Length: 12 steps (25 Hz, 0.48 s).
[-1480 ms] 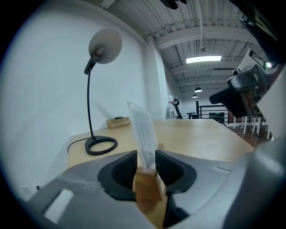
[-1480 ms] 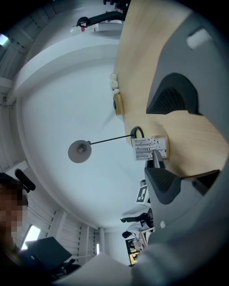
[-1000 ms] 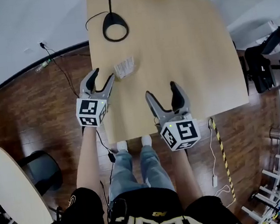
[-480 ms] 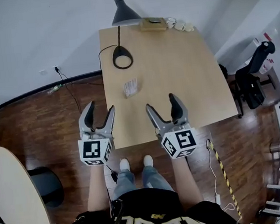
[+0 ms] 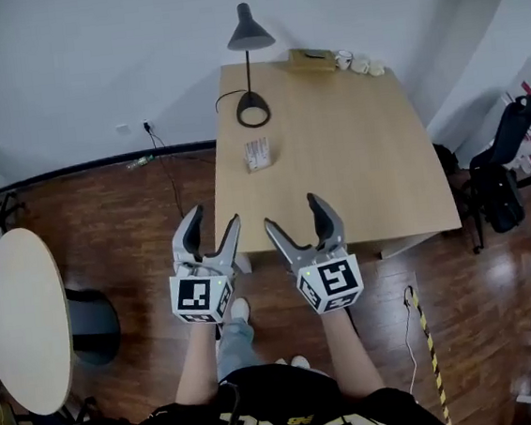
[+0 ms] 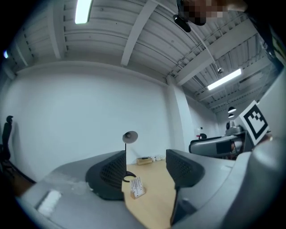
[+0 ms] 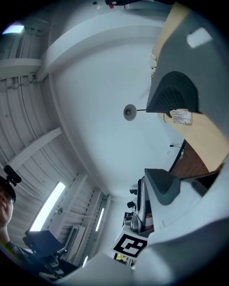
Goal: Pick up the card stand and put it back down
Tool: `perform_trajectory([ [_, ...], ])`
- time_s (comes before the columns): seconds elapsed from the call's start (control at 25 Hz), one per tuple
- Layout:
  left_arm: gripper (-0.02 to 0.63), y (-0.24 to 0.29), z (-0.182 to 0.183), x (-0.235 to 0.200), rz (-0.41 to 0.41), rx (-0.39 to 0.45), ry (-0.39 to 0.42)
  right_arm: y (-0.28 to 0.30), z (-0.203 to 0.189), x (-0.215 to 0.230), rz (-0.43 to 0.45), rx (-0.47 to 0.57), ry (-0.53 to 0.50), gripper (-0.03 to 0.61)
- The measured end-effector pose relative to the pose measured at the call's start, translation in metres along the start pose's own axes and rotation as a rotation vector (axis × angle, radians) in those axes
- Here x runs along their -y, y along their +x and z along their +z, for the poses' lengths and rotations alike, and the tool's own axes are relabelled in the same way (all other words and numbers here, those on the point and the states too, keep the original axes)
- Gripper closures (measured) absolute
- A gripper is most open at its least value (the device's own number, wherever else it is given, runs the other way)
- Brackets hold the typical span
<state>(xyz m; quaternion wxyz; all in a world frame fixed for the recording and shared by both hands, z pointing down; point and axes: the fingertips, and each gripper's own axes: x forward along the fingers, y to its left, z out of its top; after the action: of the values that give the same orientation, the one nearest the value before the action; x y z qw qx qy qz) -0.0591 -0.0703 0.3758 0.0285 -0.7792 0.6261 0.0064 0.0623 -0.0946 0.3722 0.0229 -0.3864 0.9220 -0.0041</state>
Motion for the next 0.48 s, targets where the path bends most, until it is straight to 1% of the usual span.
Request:
perform_trajectory([
  [0.04, 0.33, -0.011, 0.005, 0.016, 0.024, 0.013, -0.011, -0.017, 0.003, -0.003, 0.016, 0.006, -0.006, 0.179],
  [0.12, 0.331, -0.029, 0.018, 0.047, 0.053, 0.037, -0.022, -0.046, 0.014, -0.002, 0.03, 0.026, -0.008, 0.163],
  [0.16, 0.331, -0.037, 0.021, 0.062, 0.057, 0.035, -0.009, -0.059, 0.017, 0.0, 0.03, 0.032, 0.0, 0.161],
  [0.24, 0.331, -0.056, 0.018, 0.088, 0.062, -0.001, 0.021, -0.084, 0.012, 0.003, 0.026, 0.011, 0.018, 0.161],
  [0.32, 0.331, -0.073, 0.018, 0.102, 0.072, -0.029, 0.025, -0.105, 0.013, 0.002, 0.024, -0.008, 0.013, 0.161],
  [0.36, 0.331, -0.078, 0.021, 0.105, 0.078, -0.031, 0.028, -0.113, 0.02, 0.003, 0.02, 0.003, 0.002, 0.161],
  [0.48, 0.331, -0.086, 0.039, 0.108, 0.081, -0.002, 0.047, -0.128, 0.042, 0.007, -0.011, 0.031, -0.041, 0.163],
])
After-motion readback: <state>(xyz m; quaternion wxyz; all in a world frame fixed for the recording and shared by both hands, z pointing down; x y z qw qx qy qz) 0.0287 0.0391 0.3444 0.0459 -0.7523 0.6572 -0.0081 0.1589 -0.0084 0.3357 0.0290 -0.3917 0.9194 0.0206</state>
